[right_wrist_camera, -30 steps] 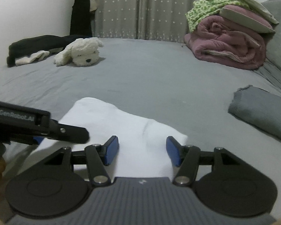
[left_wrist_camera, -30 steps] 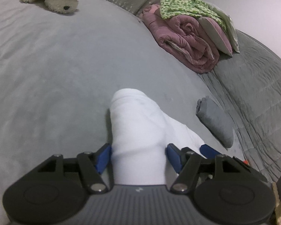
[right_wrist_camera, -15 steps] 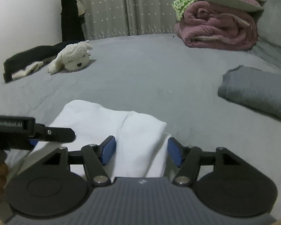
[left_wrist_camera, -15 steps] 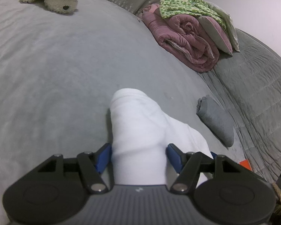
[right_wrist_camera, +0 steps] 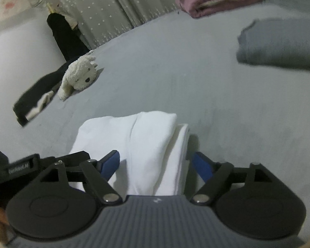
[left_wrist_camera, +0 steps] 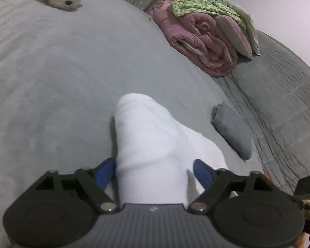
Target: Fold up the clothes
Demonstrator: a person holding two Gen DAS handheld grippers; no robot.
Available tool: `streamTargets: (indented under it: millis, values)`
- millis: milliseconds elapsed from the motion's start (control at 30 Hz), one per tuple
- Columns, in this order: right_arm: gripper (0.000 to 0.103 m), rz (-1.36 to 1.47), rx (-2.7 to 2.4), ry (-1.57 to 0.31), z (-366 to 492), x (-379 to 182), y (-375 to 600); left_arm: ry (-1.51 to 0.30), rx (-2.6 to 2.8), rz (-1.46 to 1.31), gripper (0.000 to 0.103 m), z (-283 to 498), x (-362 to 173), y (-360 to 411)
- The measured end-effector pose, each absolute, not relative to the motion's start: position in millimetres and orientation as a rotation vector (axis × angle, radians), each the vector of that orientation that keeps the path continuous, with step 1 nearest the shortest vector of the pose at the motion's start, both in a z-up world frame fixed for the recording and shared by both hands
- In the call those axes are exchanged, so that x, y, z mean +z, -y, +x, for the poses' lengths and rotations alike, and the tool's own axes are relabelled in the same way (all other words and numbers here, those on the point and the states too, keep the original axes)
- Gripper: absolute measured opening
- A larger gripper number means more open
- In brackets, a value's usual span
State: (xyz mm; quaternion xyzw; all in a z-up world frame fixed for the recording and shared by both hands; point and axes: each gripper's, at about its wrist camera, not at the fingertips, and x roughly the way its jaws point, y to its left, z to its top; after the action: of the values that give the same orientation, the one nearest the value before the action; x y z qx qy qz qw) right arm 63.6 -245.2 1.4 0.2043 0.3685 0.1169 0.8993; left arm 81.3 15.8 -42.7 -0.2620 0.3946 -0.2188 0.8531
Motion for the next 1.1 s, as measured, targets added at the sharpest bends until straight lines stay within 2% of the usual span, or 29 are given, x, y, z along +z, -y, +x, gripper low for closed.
streamTargets:
  millis: [100, 567, 1100]
  values:
    - [0.091, 0.475, 0.256, -0.781, 63, 0, 250, -0.832, -0.467, -0.544, 0.093, 81, -42, -14]
    - [0.094, 0.472, 0.253, -0.838, 62, -2, 254, -0.833, -0.476, -0.514, 0.094, 81, -41, -10]
    - [0.093, 0.567, 0.296, -0.872, 66, -4, 265, -0.838, -0.475, -0.514, 0.092, 80, -41, -8]
